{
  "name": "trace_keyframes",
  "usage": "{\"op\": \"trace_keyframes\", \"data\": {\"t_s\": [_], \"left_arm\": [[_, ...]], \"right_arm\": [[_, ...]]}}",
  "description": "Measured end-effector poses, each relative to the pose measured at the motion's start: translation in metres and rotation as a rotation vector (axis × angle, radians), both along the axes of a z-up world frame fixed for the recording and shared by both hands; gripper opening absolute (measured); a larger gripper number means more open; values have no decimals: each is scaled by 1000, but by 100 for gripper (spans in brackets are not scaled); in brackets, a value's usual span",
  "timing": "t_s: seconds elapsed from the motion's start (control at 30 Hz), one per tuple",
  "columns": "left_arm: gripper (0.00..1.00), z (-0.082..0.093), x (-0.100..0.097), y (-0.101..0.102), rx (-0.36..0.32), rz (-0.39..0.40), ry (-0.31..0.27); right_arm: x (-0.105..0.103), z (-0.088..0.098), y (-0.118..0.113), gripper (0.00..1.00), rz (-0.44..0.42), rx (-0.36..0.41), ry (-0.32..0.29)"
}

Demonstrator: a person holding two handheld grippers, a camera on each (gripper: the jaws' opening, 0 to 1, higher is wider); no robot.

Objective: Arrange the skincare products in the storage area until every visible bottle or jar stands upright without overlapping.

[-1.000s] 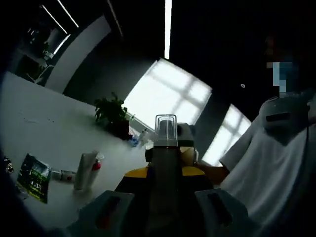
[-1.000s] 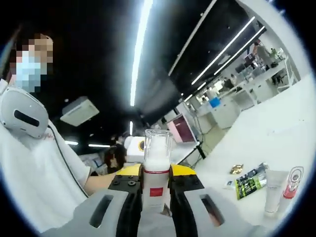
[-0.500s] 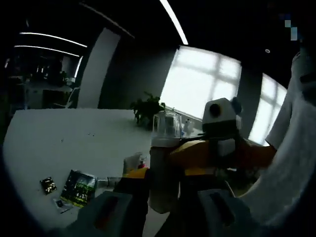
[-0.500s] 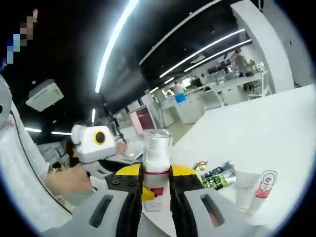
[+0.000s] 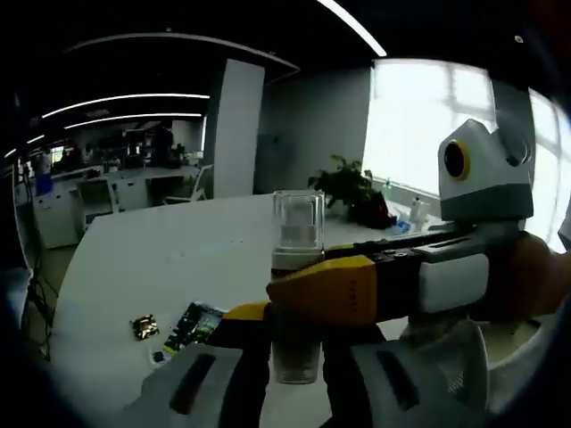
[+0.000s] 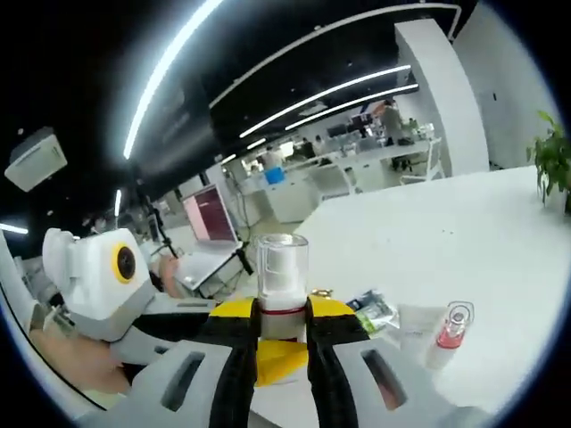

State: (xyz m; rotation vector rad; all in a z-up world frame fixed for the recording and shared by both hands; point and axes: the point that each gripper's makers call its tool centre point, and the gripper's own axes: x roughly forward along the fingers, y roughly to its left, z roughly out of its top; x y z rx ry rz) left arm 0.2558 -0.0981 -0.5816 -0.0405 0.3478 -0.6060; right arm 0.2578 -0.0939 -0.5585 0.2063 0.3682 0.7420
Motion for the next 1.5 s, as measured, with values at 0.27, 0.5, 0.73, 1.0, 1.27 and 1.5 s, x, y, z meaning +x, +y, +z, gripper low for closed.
{"op": "trace_keyframes", "data": {"t_s": [0.27,0.5,0.73,1.0,1.27,1.5], "left_arm": [[21,2,-3,-5,-99,-71,64],[21,20,-21,-12,-305,-247,100],[21,39,-60,-24,-431,-520,164],[21,66,-105,-31,-638,-799,271],[21,57,-106,-26,-591,-797,282],[21,54,-80,-22,-556,-665,251]], "right_arm": [[-2,2,0,20,56,22,-13],[-19,20,-1,22,288,163,15],[-53,39,-4,23,530,254,26],[-97,65,11,21,770,339,45],[-96,55,21,20,742,315,77],[-74,53,15,19,612,318,64]]}}
